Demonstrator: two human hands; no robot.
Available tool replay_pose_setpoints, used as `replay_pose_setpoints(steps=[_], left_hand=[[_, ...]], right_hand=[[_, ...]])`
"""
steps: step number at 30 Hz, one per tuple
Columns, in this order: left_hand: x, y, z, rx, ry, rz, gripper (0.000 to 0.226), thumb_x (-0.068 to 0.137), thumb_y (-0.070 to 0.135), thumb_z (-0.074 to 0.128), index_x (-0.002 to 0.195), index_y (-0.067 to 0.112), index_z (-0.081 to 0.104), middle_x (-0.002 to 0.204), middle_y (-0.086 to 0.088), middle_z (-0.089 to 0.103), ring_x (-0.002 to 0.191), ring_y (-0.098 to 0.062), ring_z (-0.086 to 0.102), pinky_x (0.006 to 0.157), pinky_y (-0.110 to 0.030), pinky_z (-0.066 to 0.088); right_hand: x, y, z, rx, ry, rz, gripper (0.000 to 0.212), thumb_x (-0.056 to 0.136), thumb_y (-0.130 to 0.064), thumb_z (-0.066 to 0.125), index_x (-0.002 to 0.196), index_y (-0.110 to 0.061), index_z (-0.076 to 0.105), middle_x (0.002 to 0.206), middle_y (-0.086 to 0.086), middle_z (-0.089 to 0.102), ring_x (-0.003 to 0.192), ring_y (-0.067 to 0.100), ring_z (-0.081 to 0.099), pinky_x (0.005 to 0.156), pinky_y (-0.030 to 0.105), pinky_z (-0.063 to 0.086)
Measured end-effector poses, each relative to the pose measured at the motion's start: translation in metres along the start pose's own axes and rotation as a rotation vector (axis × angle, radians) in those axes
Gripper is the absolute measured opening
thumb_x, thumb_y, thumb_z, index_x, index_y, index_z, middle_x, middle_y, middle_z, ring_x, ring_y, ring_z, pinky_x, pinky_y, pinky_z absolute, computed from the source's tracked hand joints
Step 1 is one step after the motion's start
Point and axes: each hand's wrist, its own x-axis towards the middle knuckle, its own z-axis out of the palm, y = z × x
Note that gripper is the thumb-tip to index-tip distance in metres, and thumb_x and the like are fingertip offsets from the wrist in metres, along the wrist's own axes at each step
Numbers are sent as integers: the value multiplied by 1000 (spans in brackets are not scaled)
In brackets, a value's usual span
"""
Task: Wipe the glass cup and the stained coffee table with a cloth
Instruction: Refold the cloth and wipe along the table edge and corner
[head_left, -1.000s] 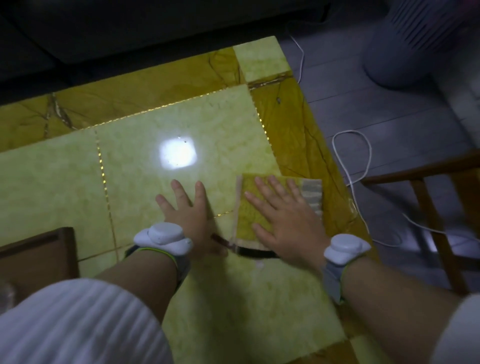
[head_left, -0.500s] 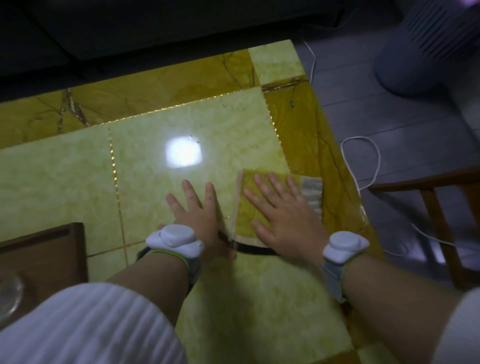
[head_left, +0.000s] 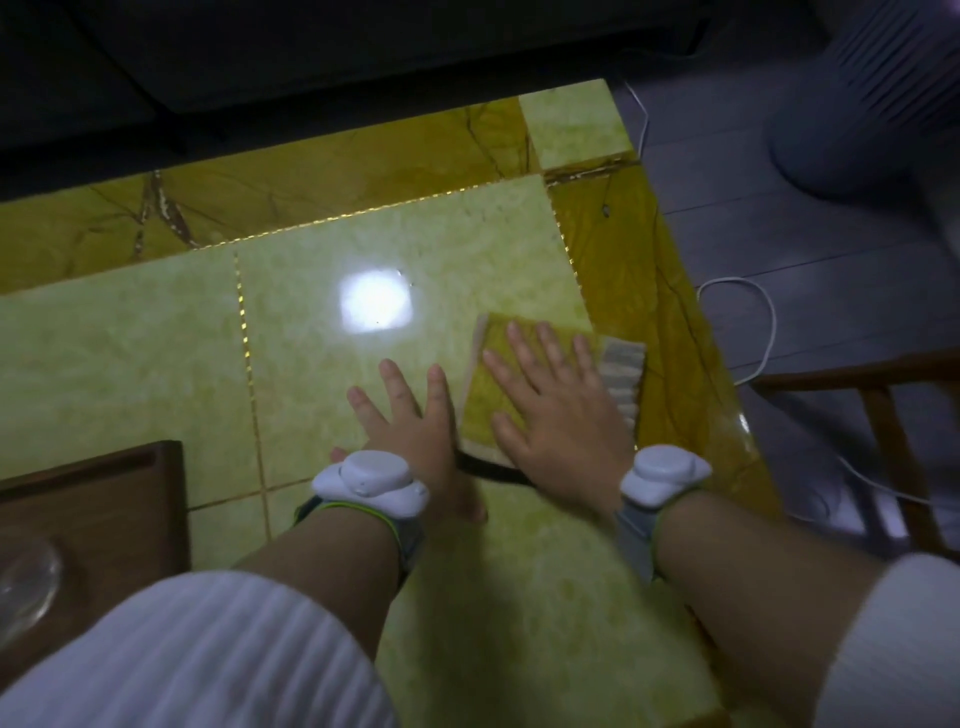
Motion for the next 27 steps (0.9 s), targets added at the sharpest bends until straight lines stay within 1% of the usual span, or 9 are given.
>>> replay_pose_setpoints(steps=[4, 8, 11, 13, 16, 19, 21, 25, 27], left_hand=[[2, -4, -1, -12, -16, 3, 148, 58, 49, 89, 148, 32, -27, 152, -11, -41, 141, -50, -24, 107, -69, 26], [2, -2, 1, 2, 0, -9, 150, 54, 50, 90, 149, 32, -25, 153, -12, -39, 142, -50, -22, 106, -70, 27], [4, -1, 4, -15, 27, -10, 150, 54, 47, 91, 150, 33, -24, 154, -12, -37, 142, -50, -21, 108, -66, 28], [3, 0, 5, -27, 46, -11, 140, 63, 44, 87, 149, 35, -23, 155, -12, -36, 142, -50, -21, 108, -66, 28], [0, 0, 2, -5, 25, 14, 142, 62, 50, 86, 150, 31, -25, 154, -13, -37, 141, -51, -22, 108, -64, 29], [-3, 0, 1, -16, 28, 7, 142, 62, 49, 86, 150, 31, -24, 154, -13, -36, 142, -50, -22, 108, -64, 28], [-1, -2, 1, -28, 30, 2, 139, 65, 46, 85, 150, 32, -24, 154, -13, -36, 142, -50, -22, 109, -65, 28], [4, -8, 7, -121, 74, 50, 101, 92, 32, 66, 154, 30, -14, 157, -12, -32, 144, -46, -20, 112, -68, 16], [5, -6, 8, -92, 86, 19, 102, 90, 31, 68, 153, 35, -13, 156, -11, -33, 144, -47, -20, 112, -67, 19]], right_hand=[[-12, 31, -3, -14, -51, -150, 66, 96, -54, 34, 157, -33, 18, 166, 0, 3, 153, 24, -1, 123, 50, -2], [9, 48, -11, 6, -41, 12, 68, 95, -54, 35, 157, -33, 15, 167, 0, -1, 153, 24, -4, 122, 49, -5], [23, 26, -8, 10, -16, 159, 68, 95, -55, 27, 157, -33, 10, 167, 2, -3, 153, 27, -6, 122, 52, -6], [19, 4, -3, 3, -2, 198, 69, 94, -55, 23, 158, -32, 7, 167, 2, -5, 153, 28, -6, 121, 53, -6], [-5, -15, 4, 5, -5, 74, 67, 95, -54, 27, 157, -31, 15, 167, 4, 2, 153, 29, -1, 122, 54, -3], [-28, 9, 4, 10, -27, -124, 65, 96, -53, 34, 156, -30, 23, 166, 2, 8, 153, 27, 3, 123, 52, 0], [-33, 33, 2, -11, -48, -170, 65, 96, -54, 34, 156, -32, 22, 166, 0, 8, 153, 24, 3, 123, 50, 0], [-6, 62, -9, 2, -30, 18, 68, 94, -55, 31, 156, -34, 16, 166, 0, 5, 153, 25, 2, 122, 47, -3], [16, 56, -9, 2, -25, 129, 68, 95, -57, 28, 157, -34, 12, 167, 0, -1, 153, 25, -4, 122, 49, -6]])
